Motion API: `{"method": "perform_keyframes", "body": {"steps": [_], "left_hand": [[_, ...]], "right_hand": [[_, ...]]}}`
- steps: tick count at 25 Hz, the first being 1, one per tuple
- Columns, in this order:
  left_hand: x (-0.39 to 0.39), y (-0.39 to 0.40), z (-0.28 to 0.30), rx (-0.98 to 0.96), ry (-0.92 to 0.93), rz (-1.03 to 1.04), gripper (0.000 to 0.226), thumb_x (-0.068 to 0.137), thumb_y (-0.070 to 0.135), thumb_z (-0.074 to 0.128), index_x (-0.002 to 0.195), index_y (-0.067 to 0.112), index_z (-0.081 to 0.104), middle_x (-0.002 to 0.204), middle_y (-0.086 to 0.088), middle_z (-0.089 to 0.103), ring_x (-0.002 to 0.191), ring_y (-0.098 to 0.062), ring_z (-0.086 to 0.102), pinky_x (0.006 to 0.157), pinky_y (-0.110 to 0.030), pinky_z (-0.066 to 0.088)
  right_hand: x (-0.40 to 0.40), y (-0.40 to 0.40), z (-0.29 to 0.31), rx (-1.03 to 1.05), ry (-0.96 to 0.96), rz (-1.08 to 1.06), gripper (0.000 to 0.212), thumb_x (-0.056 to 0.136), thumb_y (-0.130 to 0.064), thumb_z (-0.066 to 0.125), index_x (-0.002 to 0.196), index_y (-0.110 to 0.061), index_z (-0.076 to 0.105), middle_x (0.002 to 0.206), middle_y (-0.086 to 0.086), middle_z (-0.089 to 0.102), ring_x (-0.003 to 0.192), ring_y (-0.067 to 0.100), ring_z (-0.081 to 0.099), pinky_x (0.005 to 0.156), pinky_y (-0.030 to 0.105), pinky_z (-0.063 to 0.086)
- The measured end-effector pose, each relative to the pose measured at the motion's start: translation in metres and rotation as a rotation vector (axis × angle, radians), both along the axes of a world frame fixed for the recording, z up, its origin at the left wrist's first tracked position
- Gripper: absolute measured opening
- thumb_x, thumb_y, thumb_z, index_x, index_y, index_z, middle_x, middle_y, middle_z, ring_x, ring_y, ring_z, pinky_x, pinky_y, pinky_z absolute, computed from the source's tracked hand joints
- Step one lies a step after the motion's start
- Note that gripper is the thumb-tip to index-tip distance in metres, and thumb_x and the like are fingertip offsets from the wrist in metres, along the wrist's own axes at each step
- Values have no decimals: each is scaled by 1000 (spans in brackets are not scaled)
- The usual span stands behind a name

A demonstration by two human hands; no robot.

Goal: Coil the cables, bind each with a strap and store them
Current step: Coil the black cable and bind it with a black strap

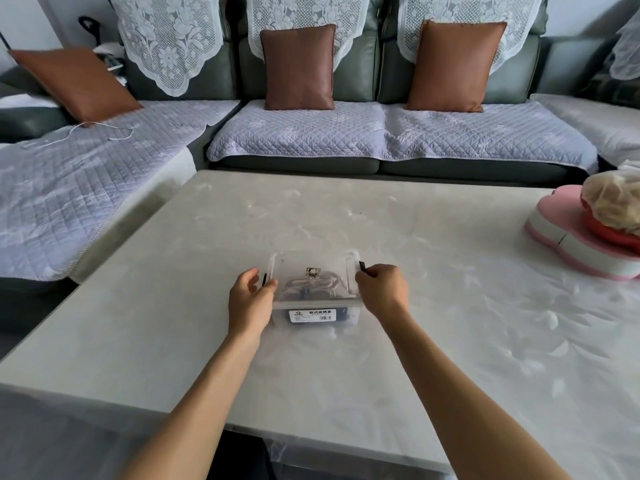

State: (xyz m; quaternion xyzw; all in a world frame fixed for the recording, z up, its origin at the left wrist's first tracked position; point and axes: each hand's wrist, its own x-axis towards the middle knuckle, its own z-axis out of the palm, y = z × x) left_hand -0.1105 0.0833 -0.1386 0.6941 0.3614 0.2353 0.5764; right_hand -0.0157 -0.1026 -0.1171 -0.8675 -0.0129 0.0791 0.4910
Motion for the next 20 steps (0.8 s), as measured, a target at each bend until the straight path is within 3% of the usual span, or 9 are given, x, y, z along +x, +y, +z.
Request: {"method": "perform_keyframes", "body": {"steps": [1,3,7,10,13,15,18,20], "left_hand": [[0,-2,0,-29,29,5,8,86,15,65,84,20,59,81,-3,51,78,-22,48,69,-32,41],[-1,-2,-3,-118,67,9,19,84,25,66,71,19,54,75,-4,50,73,-21,45,67,-32,37],[-4,-2,-6,-254,54,45,17,86,28,70,70,23,70,83,-2,65,75,-20,56,75,-33,47],[-4,-1,-13,-224,28,38,21,86,28,70,67,20,67,79,0,62,74,-20,54,73,-33,45],[-2,-3,-15,-148,5,45,15,88,26,67,79,14,66,76,-3,56,71,-19,48,67,-30,40],[-4,-9,-11,-63,-41,85,10,88,19,67,92,11,67,80,0,63,68,-14,55,64,-23,44],[-5,-18,-10,93,-123,126,14,89,12,66,103,12,65,86,4,66,75,-5,62,65,-6,43],[-6,-20,-11,137,-147,130,16,90,10,65,106,9,67,86,2,67,79,-11,64,70,-11,46]], "right_hand": [[-6,4,1,-94,-90,2,31,81,-12,54,54,-12,38,53,5,36,54,25,30,47,31,23],[-16,8,-2,-153,-208,-1,28,82,-19,55,58,-13,40,62,6,43,59,27,36,50,32,25],[-23,7,-7,-95,-260,-18,34,86,-13,49,56,-17,34,70,7,40,61,27,35,50,33,22],[-25,11,-6,-189,-304,-23,22,90,-11,45,69,-5,50,87,14,50,68,31,43,59,32,30],[-26,11,-7,-310,-354,17,24,92,-15,43,86,1,60,97,18,55,78,36,51,63,33,32],[-26,5,-9,-357,-378,57,26,94,-21,44,90,-1,61,98,16,56,83,37,54,64,32,33],[-28,1,-12,-331,-357,79,25,96,-25,43,89,-6,58,95,13,54,73,32,48,61,32,34],[-29,3,-12,-310,-335,62,24,97,-22,41,90,-6,57,95,12,53,70,29,43,61,32,33]]}}
